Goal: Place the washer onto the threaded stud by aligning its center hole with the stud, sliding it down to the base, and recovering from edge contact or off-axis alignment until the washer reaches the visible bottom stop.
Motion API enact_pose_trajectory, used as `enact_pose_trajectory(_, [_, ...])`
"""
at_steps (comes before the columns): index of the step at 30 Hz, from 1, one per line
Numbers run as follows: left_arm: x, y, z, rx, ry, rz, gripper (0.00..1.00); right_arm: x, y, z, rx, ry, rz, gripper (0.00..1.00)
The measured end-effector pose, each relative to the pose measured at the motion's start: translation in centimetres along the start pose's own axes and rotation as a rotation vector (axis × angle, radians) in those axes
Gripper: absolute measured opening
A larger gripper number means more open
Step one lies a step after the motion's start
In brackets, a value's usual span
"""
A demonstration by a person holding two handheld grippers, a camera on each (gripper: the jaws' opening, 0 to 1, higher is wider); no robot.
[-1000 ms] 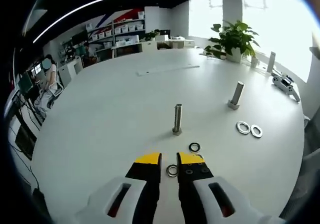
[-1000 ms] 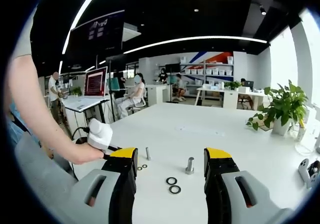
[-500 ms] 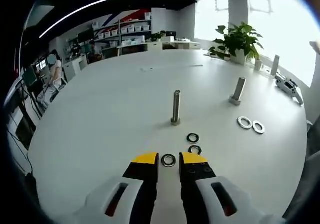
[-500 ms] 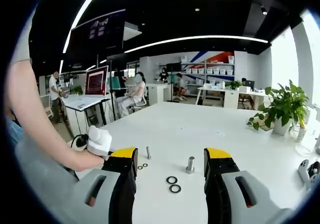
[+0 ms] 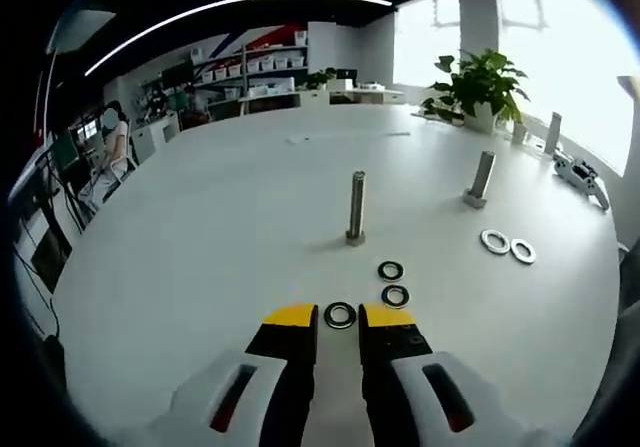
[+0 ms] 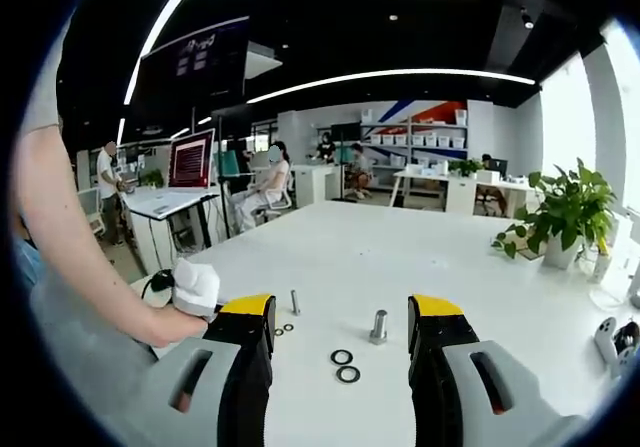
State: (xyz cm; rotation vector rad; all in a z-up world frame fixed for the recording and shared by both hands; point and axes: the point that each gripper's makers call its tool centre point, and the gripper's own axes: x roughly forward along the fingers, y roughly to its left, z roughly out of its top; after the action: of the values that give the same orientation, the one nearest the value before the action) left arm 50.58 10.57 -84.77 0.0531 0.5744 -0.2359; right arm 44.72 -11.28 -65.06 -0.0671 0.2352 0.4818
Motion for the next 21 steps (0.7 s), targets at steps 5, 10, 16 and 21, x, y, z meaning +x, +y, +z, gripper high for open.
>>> enact_pose_trajectory(5, [-0.04, 0.17, -0.02, -0.024, -0.055, 0.01, 0.15, -0.03, -0.16, -0.11, 0.005, 0.004, -0.004, 0.55])
enact_pose_trajectory(10, [0.02, 0.26, -0.07, -0.036, -0.109, 0.021, 0.15, -0.08, -0.32, -0.17, 0.012, 0.005, -0.006, 0.55])
enact_pose_trajectory(16, [-0.06, 0.57, -0.17, -0.04, -0.132, 0.024, 0.1, 0.02, -0.4, -0.28, 0.018, 0.006, -0.009, 0.55])
enact_pose_trajectory(21, [-0.1, 0.52, -0.13, -0.034, -0.14, 0.018, 0.09, 0.05, -0.32, -0.28, 0.02, 0.005, -0.007, 0.55])
